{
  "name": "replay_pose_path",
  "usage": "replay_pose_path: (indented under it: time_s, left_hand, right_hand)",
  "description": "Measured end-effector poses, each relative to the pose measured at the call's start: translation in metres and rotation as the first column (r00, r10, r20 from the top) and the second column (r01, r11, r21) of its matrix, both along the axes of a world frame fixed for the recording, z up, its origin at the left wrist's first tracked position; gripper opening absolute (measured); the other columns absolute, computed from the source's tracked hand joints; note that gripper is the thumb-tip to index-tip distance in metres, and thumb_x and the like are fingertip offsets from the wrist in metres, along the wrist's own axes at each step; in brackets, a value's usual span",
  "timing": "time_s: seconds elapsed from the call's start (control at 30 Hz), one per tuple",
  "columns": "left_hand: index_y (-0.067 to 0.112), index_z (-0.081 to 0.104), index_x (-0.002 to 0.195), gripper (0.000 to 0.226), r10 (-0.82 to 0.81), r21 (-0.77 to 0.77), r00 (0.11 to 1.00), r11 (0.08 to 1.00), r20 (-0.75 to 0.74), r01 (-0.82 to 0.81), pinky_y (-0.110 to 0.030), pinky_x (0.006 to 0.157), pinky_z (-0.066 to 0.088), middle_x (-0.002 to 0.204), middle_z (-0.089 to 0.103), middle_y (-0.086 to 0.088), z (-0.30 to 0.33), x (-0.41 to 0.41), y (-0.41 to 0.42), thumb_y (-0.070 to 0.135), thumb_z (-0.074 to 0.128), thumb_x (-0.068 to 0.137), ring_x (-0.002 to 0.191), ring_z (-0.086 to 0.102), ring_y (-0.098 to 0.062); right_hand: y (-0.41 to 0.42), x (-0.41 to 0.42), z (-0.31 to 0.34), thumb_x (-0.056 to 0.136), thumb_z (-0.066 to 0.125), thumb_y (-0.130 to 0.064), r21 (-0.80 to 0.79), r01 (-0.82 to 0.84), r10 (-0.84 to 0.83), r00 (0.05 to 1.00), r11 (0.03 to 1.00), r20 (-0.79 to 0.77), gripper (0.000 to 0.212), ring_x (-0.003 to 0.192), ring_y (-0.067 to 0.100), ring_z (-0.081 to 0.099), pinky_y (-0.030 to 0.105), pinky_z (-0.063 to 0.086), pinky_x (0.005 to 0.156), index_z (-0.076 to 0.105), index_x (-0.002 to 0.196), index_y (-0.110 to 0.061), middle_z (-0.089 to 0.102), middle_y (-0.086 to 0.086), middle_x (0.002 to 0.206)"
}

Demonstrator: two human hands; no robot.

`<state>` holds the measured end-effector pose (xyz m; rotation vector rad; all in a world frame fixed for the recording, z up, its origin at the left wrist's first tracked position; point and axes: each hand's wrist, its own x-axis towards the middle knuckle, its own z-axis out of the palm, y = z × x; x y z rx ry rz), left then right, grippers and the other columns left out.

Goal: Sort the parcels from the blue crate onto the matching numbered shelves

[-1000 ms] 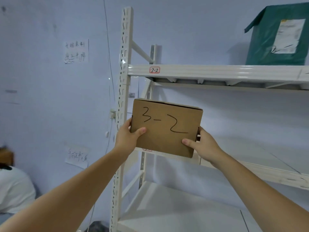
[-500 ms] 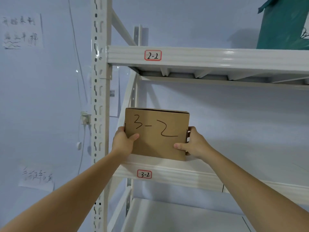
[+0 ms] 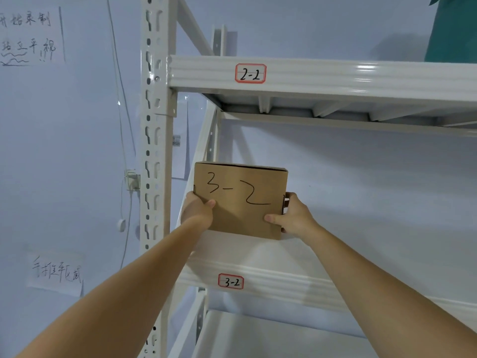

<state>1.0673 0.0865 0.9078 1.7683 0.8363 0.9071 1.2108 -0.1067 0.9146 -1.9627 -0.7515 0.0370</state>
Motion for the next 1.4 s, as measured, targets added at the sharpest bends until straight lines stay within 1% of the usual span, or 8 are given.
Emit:
replay_pose_path:
  time_s: [0.17, 0.37, 0.47, 0.6, 0.7, 0.8, 1.13, 1.4]
  left_hand:
    - [0.009, 0.039, 0.152, 0.059, 0.096, 0.09, 0.995, 0.992, -0.034, -0.093, -0.05, 0.105, 0.049, 0.146, 0.043, -0.012, 0.006, -0.009, -0.001, 0.026, 0.063, 0.102, 0.127, 0.053, -0.036]
    - [0.012, 0.052, 0.139, 0.061, -0.06, 0.165, 0.985, 0.983, -0.161, 0.086, -0.031, 0.077, 0.052, 0.132, 0.061, -0.005, 0.006, -0.059, -0.034, 0.043, 0.066, 0.089, 0.093, 0.06, -0.018]
    - [0.02, 0.047, 0.151, 0.08, -0.118, 0.305, 0.892, 0.913, -0.436, 0.27, -0.036, 0.107, 0.047, 0.15, 0.054, -0.003, 0.004, -0.087, -0.065, 0.058, 0.07, 0.084, 0.13, 0.056, -0.025]
    - [0.023, 0.035, 0.159, 0.071, 0.103, 0.548, 0.739, 0.74, -0.666, 0.39, -0.041, 0.119, 0.036, 0.163, 0.04, 0.0, 0.004, -0.121, -0.118, 0.052, 0.059, 0.099, 0.146, 0.042, -0.024]
    - [0.023, 0.04, 0.157, 0.066, 0.162, 0.566, 0.706, 0.728, -0.69, 0.387, -0.04, 0.12, 0.033, 0.163, 0.04, 0.003, -0.002, -0.146, -0.159, 0.055, 0.052, 0.101, 0.148, 0.04, -0.021]
    - [0.023, 0.043, 0.155, 0.061, 0.2, 0.566, 0.675, 0.732, -0.71, 0.378, -0.036, 0.115, 0.037, 0.159, 0.046, 0.003, -0.013, -0.172, -0.199, 0.054, 0.049, 0.102, 0.142, 0.047, -0.021]
    - [0.024, 0.036, 0.159, 0.07, 0.361, 0.487, 0.453, 0.851, -0.815, 0.198, -0.043, 0.119, 0.035, 0.163, 0.039, 0.001, -0.061, -0.331, -0.286, 0.064, 0.039, 0.101, 0.146, 0.041, -0.025]
    - [0.022, 0.043, 0.154, 0.06, 0.46, 0.473, 0.395, 0.878, -0.796, -0.069, -0.044, 0.116, 0.037, 0.158, 0.045, -0.005, -0.082, -0.506, -0.38, 0.054, 0.043, 0.103, 0.143, 0.044, -0.027]
  right_hand:
    - [-0.004, -0.004, -0.004, 0.076, 0.092, -0.029, -0.002, 0.015, -0.015, 1.0, 1.0, 0.026, 0.09, 0.12, 0.027, 0.062, 0.05, 0.054, 0.101, 0.04, 0.148, -0.015, 0.057, 0.001, 0.138]
    - [-0.032, -0.028, 0.011, 0.087, 0.074, -0.056, -0.218, 0.09, -0.056, 0.986, 0.972, 0.157, 0.093, 0.136, 0.032, 0.05, 0.038, 0.044, 0.104, 0.035, 0.152, -0.002, 0.049, 0.014, 0.151]
    - [-0.066, -0.033, 0.017, 0.091, 0.057, -0.071, -0.417, 0.148, -0.017, 0.953, 0.897, 0.302, 0.085, 0.122, 0.033, 0.06, 0.042, 0.05, 0.1, 0.054, 0.136, 0.001, 0.061, 0.015, 0.138]
    - [-0.115, -0.052, 0.019, 0.094, 0.046, -0.074, -0.568, 0.069, 0.205, 0.891, 0.82, 0.404, 0.083, 0.128, 0.032, 0.057, 0.042, 0.048, 0.106, 0.055, 0.142, -0.006, 0.058, 0.013, 0.145]
    - [-0.148, -0.083, 0.014, 0.102, 0.049, -0.058, -0.645, -0.163, 0.508, 0.765, 0.747, 0.395, 0.064, 0.141, 0.024, 0.046, 0.038, 0.039, 0.114, 0.043, 0.153, -0.021, 0.047, 0.004, 0.157]
    - [-0.166, -0.112, -0.003, 0.103, 0.047, -0.055, -0.741, -0.181, 0.643, 0.652, 0.646, 0.402, 0.064, 0.141, 0.024, 0.045, 0.041, 0.038, 0.116, 0.038, 0.155, -0.019, 0.044, 0.004, 0.158]
    - [-0.167, -0.246, -0.045, 0.104, 0.044, -0.056, -0.771, -0.427, 0.866, 0.386, 0.473, 0.318, 0.069, 0.152, 0.018, 0.032, 0.037, 0.028, 0.123, 0.026, 0.162, -0.023, 0.03, -0.002, 0.167]
    - [-0.198, -0.416, -0.075, 0.107, 0.04, -0.052, -0.813, -0.509, 0.958, 0.098, 0.281, 0.269, 0.066, 0.152, 0.02, 0.03, 0.035, 0.026, 0.122, 0.023, 0.163, -0.021, 0.028, 0.001, 0.168]
